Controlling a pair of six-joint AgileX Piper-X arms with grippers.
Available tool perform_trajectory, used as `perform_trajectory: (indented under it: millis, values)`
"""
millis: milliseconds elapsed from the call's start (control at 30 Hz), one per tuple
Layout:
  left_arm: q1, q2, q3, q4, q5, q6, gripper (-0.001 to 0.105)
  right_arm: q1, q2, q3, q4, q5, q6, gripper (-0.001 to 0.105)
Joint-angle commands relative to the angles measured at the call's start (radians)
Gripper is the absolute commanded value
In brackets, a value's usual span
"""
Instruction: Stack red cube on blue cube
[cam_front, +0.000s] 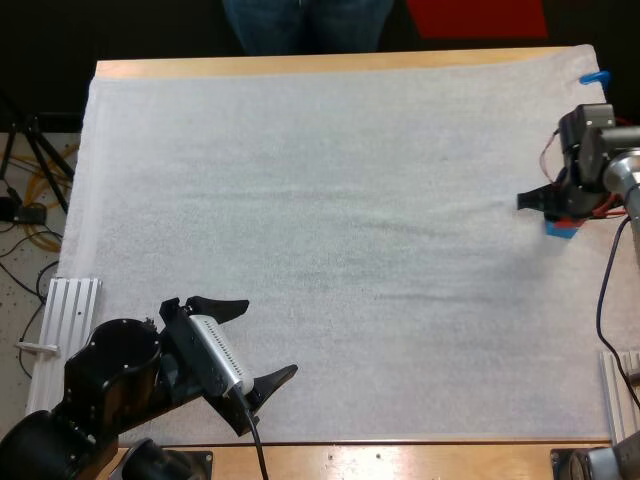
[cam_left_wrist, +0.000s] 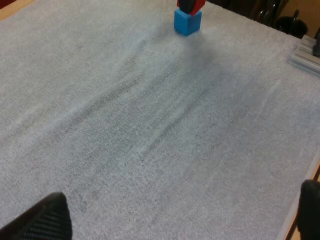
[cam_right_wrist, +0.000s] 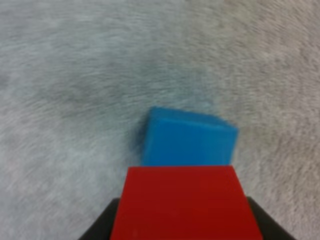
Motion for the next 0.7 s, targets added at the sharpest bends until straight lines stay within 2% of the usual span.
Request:
perform_trajectory:
  millis: [0,233,500,600,667]
  values:
    - [-0.005,0.000,-0.007,-0.006,0.008,0.000,0.087,-0.019,0.000,-0.010,0.001,-0.016,0.016,0.017]
    - [-0.005,0.000,-0.007,-0.006,0.008,0.000,0.087,-0.075,-0.001,-0.010,-0.019,-0.085,0.046,0.017]
    - [-0.005,0.000,-0.007,-0.036,0.008,0.000,0.087,-0.076,-0.001,-0.010,-0.061,-0.149,0.062,0.018]
    - [-0.005,0.000,-0.007,-0.043,0.008,0.000,0.087,-0.076,-0.001,-0.010,-0.069,-0.149,0.071,0.024]
    - [-0.005,0.000,-0.007,-0.044,0.008,0.000,0.087,-0.076,-0.001,-0.010,-0.068,-0.149,0.071,0.034]
